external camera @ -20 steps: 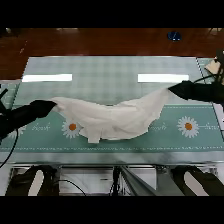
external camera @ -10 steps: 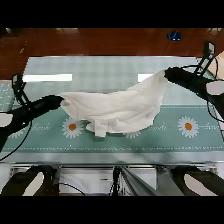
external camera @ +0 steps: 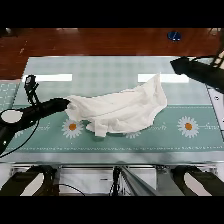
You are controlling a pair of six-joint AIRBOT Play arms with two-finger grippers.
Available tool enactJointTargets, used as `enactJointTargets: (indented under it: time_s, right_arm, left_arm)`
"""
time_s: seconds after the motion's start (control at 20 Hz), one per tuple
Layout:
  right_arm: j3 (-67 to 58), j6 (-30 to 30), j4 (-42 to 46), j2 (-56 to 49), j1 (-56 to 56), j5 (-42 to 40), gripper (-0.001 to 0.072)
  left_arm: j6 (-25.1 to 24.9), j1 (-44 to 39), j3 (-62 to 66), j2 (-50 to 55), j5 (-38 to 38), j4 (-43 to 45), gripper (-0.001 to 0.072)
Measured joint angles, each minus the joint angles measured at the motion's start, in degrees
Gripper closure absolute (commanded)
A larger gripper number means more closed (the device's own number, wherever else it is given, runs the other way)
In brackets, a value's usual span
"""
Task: Fold the shirts.
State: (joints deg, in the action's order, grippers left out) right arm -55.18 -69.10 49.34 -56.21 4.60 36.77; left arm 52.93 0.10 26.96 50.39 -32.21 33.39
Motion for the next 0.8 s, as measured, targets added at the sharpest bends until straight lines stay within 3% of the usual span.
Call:
enactJointTargets:
  time_s: [0.2,0.35,0.55,0.8]
  right_arm:
    - [1.0,-5.9,15.4,6.9,6.7,22.2,0.0327]
    - [10.0,-6.6,15.6,9.0,9.8,32.6,0.0189]
    - [25.1,-5.9,-0.7,10.0,11.1,32.8,0.0189]
    - [34.4,-5.3,-9.7,10.2,11.4,29.1,0.02]
  left_arm:
    - [0.0,-0.1,0.2,0.2,0.1,0.0,0.0681]
    - [0.0,-0.1,0.2,0.2,-0.3,0.0,0.0681]
    - [0.0,-0.1,0.3,0.2,-1.2,0.0,0.068]
    - [0.0,-0.1,0.3,0.2,-1.8,0.0,0.0681]
